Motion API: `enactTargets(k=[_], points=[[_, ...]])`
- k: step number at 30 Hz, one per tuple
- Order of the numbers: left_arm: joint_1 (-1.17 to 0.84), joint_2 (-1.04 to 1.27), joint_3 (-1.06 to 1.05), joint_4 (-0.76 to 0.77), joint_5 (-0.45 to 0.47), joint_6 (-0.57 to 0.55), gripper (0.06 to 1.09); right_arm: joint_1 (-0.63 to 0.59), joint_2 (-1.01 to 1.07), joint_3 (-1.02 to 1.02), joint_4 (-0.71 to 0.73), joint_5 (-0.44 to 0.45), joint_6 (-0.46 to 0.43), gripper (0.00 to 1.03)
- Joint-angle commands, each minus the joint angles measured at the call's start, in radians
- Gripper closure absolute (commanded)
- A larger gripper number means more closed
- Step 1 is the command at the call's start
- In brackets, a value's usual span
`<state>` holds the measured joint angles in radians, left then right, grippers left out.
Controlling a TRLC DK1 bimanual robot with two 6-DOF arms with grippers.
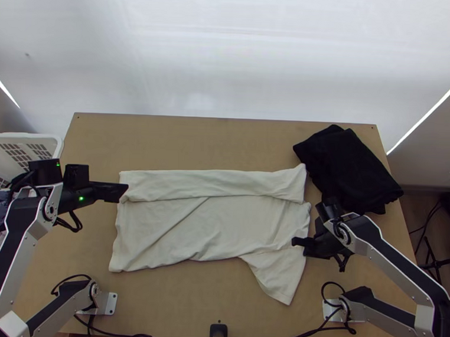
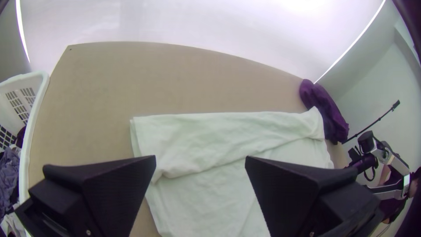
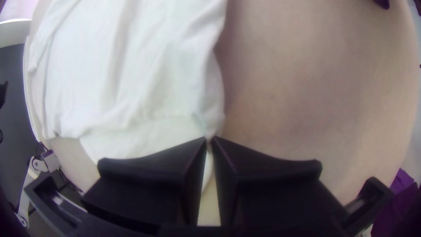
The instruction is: Fold the t-shirt
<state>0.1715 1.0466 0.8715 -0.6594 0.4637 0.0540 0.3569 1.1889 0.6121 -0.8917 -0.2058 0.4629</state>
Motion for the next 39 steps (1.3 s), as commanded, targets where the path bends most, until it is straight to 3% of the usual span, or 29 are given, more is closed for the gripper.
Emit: enactTargets(k=[1,6,8,14,16,22,39], points=[[0.005,-0.011,0.017,-0.109,0.001,0.092,0.1,0.004,-0.014,-0.003,0.011,0.009,0.0,1.0],[-0.056,-0.02,0.001,-0.424,-0.007,0.322,0.1,0.01,-0.022,-0.003,0.01,0.011,0.003,1.0],[-0.127,-0.017,0.009,-0.516,-0.037,0.334,0.11,0.016,-0.022,-0.002,0.01,0.011,0.005,1.0],[-0.423,0.099,0.032,-0.776,-0.287,0.262,0.11,0.025,-0.028,0.005,0.004,0.014,0.01,1.0],[-0.443,0.115,0.007,-0.786,-0.364,0.244,0.11,0.025,-0.038,0.005,-0.003,0.014,0.01,1.0],[-0.414,0.17,-0.097,-0.79,-0.474,0.25,0.11,0.024,-0.049,0.003,-0.003,0.014,0.01,1.0],[-0.411,0.233,-0.192,-0.629,-0.473,0.336,0.11,0.025,-0.055,0.003,-0.003,0.016,0.01,1.0]])
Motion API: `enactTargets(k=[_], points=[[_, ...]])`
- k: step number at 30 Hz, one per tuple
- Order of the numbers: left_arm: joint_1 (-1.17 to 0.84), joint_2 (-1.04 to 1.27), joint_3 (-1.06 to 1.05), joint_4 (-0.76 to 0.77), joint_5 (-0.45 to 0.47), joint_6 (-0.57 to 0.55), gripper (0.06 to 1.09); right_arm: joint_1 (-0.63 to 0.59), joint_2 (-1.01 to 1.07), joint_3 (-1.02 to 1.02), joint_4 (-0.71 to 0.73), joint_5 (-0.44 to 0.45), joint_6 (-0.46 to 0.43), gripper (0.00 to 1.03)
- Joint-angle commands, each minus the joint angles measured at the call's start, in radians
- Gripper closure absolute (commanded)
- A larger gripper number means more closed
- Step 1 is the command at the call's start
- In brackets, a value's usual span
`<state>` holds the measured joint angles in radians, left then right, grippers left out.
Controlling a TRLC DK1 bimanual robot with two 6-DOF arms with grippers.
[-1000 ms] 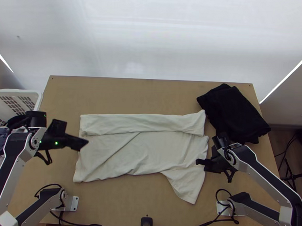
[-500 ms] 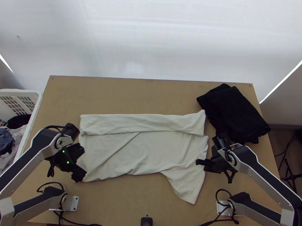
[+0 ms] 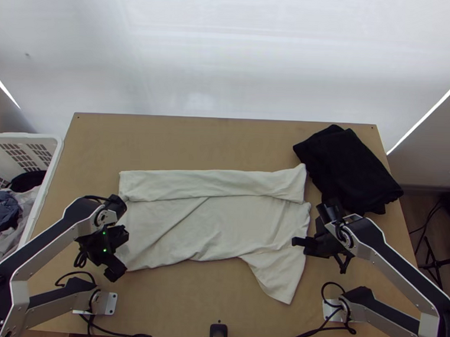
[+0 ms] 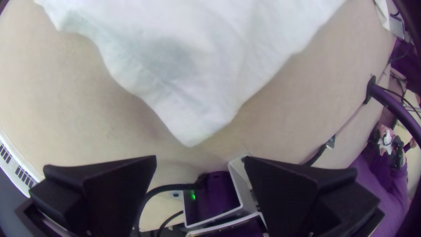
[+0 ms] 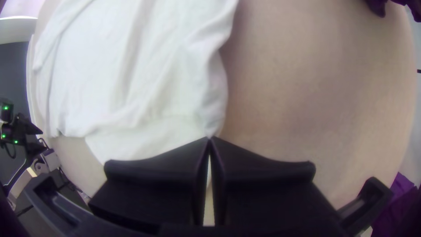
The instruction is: Fold the t-shirt
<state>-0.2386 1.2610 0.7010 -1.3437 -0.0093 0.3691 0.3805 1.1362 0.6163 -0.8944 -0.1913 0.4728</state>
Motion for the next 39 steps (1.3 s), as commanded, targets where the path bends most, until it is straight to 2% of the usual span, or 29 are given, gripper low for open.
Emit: enactTargets(k=[1,13,14,16,19,21,22,27,29,34,39], points=[[-0.001,0.023,-0.021,0.066,0.005,0.021,0.11,0.001,-0.004,-0.001,0.0,0.001,0.0,1.0],[-0.001,0.038,-0.023,0.121,0.04,0.033,0.11,0.001,-0.019,-0.006,-0.001,0.007,0.0,1.0],[-0.001,0.038,-0.026,0.12,0.038,0.033,0.14,0.001,-0.019,-0.006,-0.001,0.007,0.0,1.0],[-0.001,0.038,-0.031,0.121,0.038,0.034,0.26,0.001,-0.019,-0.004,-0.001,0.007,0.0,1.0],[0.001,0.04,-0.044,0.147,0.04,0.034,0.54,0.001,-0.024,-0.006,-0.001,0.007,0.0,1.0],[0.012,0.032,-0.055,0.189,0.066,0.036,0.91,0.001,-0.027,-0.003,-0.006,0.007,0.0,1.0],[0.024,0.032,-0.06,0.221,0.094,0.039,1.06,0.001,-0.029,-0.003,-0.006,0.007,0.0,1.0],[0.079,0.083,-0.066,0.25,0.132,0.045,1.05,0.001,-0.036,0.003,-0.014,0.007,0.001,1.0],[0.153,0.067,-0.047,0.285,0.181,0.051,1.05,0.001,-0.056,0.008,-0.014,0.006,0.0,1.0],[0.223,-0.11,0.02,0.276,0.341,0.051,1.05,0.078,-0.17,0.04,-0.018,0.006,0.006,1.0],[0.222,-0.235,0.031,0.275,0.37,0.01,1.05,0.123,-0.208,0.082,-0.075,-0.004,0.02,1.0]])
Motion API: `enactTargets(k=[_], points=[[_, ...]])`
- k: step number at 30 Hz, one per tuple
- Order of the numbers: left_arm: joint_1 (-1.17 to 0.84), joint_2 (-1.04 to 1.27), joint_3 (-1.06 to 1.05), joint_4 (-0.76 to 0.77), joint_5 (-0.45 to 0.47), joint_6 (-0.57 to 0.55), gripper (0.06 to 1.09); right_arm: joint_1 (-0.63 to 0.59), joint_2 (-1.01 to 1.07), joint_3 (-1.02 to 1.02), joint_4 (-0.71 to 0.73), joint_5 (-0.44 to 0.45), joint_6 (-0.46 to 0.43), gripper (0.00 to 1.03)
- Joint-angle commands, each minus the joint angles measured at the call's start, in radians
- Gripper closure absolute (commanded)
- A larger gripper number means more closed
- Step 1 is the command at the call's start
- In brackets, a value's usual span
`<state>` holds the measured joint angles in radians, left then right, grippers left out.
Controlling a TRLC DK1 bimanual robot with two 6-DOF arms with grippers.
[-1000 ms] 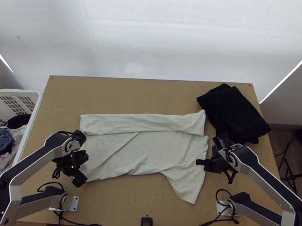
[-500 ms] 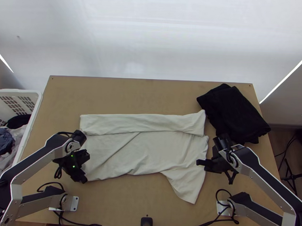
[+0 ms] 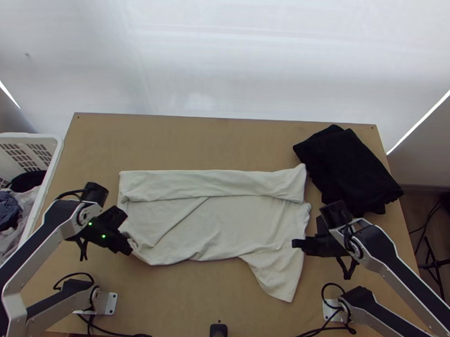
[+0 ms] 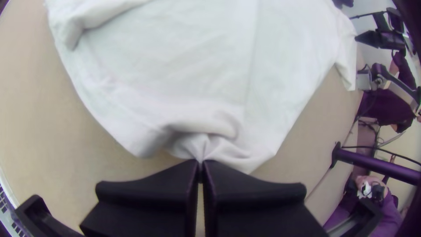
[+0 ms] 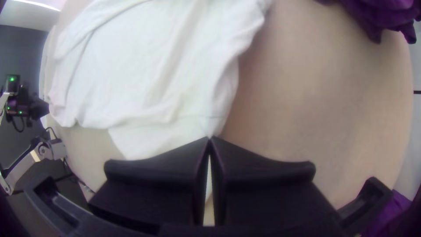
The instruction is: Fold the t-shirt
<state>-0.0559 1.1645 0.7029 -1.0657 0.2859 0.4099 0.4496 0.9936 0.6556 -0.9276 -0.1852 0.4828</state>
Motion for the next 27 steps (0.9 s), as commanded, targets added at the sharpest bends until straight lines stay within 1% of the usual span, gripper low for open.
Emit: enactTargets(k=[1,7,11,15,19,22,27], points=[[0.044,-0.137,0.029,-0.004,0.076,-0.033,1.05,0.054,-0.069,0.044,-0.042,-0.02,0.011,1.0],[0.059,-0.129,0.03,-0.01,0.078,-0.031,1.05,0.046,-0.061,0.055,-0.03,-0.028,0.011,1.0],[0.073,-0.127,0.033,-0.011,0.078,-0.034,1.05,0.009,-0.055,0.062,-0.033,-0.028,-0.01,1.0],[0.076,-0.137,0.055,-0.063,0.078,-0.026,1.05,-0.005,-0.055,0.073,-0.05,-0.03,-0.021,1.0],[0.091,-0.143,0.11,-0.145,0.078,0.013,1.05,-0.005,-0.055,0.111,-0.054,-0.051,-0.013,1.0],[0.136,-0.15,0.142,-0.217,0.078,0.09,1.05,-0.005,-0.05,0.136,-0.057,-0.056,-0.016,1.0],[0.234,-0.138,0.145,-0.238,0.078,0.171,1.05,-0.048,-0.035,0.148,-0.059,-0.056,-0.038,1.0]])
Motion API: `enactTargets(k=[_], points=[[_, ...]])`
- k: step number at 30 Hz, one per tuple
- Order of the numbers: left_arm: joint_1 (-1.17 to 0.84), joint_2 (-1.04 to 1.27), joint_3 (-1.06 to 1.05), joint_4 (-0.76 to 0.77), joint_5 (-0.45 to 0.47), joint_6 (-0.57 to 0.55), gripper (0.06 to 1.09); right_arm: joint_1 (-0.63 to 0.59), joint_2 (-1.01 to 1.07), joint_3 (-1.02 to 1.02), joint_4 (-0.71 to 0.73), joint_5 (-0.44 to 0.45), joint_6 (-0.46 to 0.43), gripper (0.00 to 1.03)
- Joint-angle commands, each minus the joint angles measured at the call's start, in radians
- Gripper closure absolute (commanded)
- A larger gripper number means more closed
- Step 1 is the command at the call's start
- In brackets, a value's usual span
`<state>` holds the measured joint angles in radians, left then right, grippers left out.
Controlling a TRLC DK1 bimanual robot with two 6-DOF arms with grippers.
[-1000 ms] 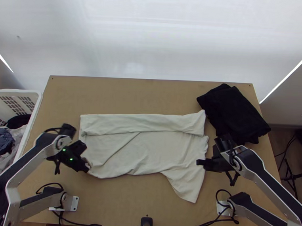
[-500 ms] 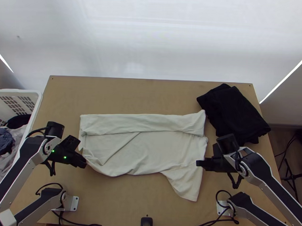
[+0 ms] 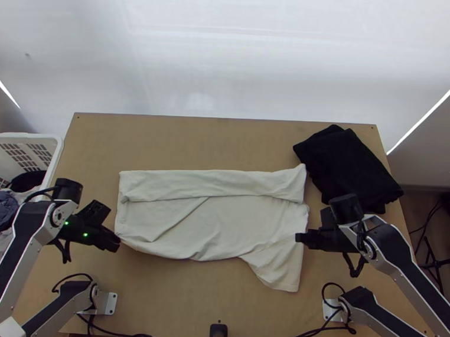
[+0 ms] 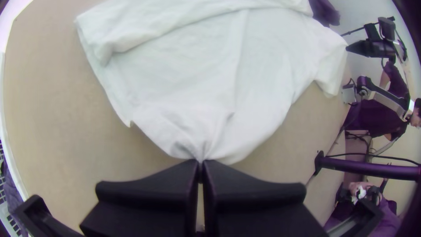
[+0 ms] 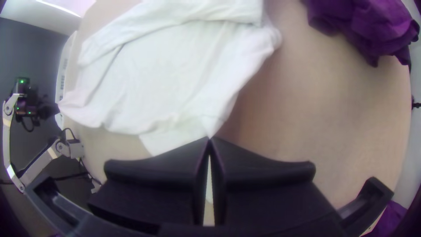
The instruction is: Fold the t-shirt
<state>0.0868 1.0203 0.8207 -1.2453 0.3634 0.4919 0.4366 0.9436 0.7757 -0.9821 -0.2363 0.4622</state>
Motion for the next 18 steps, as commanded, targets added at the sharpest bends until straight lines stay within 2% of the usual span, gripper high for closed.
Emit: enactTargets(k=[1,11,18], points=[[0.096,0.011,0.028,-0.06,0.0,0.093,1.05,-0.035,0.018,0.033,-0.004,-0.005,-0.019,1.0],[0.145,0.109,0.034,0.043,0.0,0.083,1.05,-0.127,0.078,0.077,0.034,-0.003,-0.054,1.0],[0.145,0.251,0.124,0.136,0.006,0.01,1.05,-0.19,0.162,0.137,0.076,-0.003,-0.085,1.0]])
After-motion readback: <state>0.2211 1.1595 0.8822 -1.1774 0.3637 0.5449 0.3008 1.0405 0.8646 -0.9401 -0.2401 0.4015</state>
